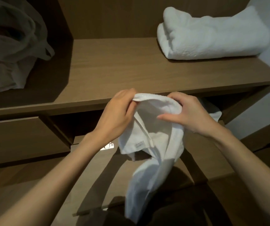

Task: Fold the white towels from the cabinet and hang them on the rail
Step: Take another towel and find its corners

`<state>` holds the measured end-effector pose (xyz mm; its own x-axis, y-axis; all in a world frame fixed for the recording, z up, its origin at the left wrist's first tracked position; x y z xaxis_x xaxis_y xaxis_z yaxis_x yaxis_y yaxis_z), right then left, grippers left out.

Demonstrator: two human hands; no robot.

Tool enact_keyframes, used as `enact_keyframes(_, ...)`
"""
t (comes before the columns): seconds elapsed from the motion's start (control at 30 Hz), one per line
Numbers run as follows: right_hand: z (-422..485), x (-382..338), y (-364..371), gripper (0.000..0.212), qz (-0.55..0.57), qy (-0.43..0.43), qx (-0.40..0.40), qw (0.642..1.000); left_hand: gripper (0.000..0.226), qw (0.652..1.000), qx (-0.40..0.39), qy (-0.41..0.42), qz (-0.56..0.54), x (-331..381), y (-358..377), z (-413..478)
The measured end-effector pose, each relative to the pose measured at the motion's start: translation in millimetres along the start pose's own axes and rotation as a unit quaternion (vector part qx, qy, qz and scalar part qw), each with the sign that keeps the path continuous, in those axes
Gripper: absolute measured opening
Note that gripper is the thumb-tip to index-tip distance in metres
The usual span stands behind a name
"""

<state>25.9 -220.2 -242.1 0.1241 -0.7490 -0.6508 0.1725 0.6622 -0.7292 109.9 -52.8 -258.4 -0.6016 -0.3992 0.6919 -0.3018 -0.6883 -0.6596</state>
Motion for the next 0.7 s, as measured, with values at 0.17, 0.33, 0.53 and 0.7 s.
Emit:
enact_keyframes(0.17,9,-16,-36,0.023,-0.085,0.065,-0.047,0.993,0.017,0.995,-0.025,-0.054,-0.078,40,-36,14)
enact_keyframes(0.33,-3,-39,-91,0.023,-0.1,0.194,-0.091,0.972,0.019,0.984,-0.025,-0.105,-0.142,100,-98,30)
enact_keyframes(0.53,5,-124,-205,0.011,-0.113,0.183,-0.002,0.977,0.021,0.984,0.0,-0.118,-0.135,199,-201,70)
enact_keyframes(0.7,32,-210,-320,0.01,-0.122,0.195,0.034,0.973,0.02,0.983,0.035,-0.108,-0.146,303,-311,112)
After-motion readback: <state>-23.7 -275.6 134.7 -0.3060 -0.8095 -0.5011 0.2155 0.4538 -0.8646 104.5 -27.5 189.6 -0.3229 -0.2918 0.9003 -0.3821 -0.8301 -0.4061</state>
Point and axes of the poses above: each hand's wrist, its own z-axis towards the middle knuckle, its own y-axis out of the palm, x = y × z, the point moved 5 cm from there along z, towards the middle knuckle, and after that the axes turned 9 degrees about -y, right-handed, at the moved point
